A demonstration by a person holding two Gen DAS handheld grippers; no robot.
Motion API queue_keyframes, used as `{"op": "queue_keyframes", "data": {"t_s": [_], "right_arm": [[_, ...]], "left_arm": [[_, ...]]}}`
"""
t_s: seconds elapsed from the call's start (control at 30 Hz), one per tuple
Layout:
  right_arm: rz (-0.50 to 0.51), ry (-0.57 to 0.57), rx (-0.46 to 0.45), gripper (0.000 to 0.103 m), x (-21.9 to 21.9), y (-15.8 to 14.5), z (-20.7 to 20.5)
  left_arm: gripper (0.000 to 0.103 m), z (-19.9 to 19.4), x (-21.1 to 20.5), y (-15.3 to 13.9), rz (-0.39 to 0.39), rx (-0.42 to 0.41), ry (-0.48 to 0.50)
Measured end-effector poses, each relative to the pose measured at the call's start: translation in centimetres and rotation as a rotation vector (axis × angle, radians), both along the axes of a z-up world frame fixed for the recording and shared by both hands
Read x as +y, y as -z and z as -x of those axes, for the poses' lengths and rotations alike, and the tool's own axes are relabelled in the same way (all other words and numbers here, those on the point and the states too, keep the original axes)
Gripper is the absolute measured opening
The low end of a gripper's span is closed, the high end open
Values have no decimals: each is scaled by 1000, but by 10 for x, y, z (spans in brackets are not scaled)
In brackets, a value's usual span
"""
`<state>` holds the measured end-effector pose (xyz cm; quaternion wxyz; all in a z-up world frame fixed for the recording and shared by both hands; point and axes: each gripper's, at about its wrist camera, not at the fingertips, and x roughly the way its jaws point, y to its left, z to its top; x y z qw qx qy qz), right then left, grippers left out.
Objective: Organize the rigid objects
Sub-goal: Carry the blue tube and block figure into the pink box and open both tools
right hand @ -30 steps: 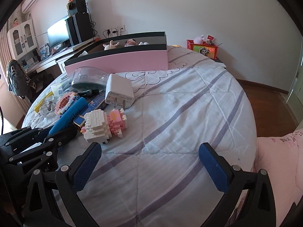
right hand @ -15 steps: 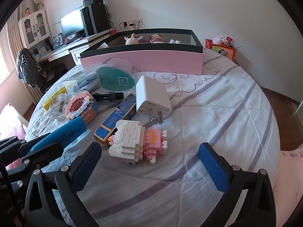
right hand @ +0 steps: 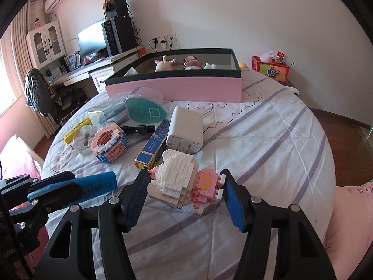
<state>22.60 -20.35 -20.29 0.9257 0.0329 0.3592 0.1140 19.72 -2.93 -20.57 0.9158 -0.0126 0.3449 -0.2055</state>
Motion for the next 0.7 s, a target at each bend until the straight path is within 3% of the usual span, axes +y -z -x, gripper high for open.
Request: {"op": "queue_keyframes", "data": {"t_s": [0.4,0.7], "right_arm": [[-33,-19,-93,63,3,-38,26],[-41,-25,-233,63,10,-89,46]], "left_arm": [[17,13,-7,-26,3,-84,-17],[17,31,-4,-93,-28,-316,-132]]}}
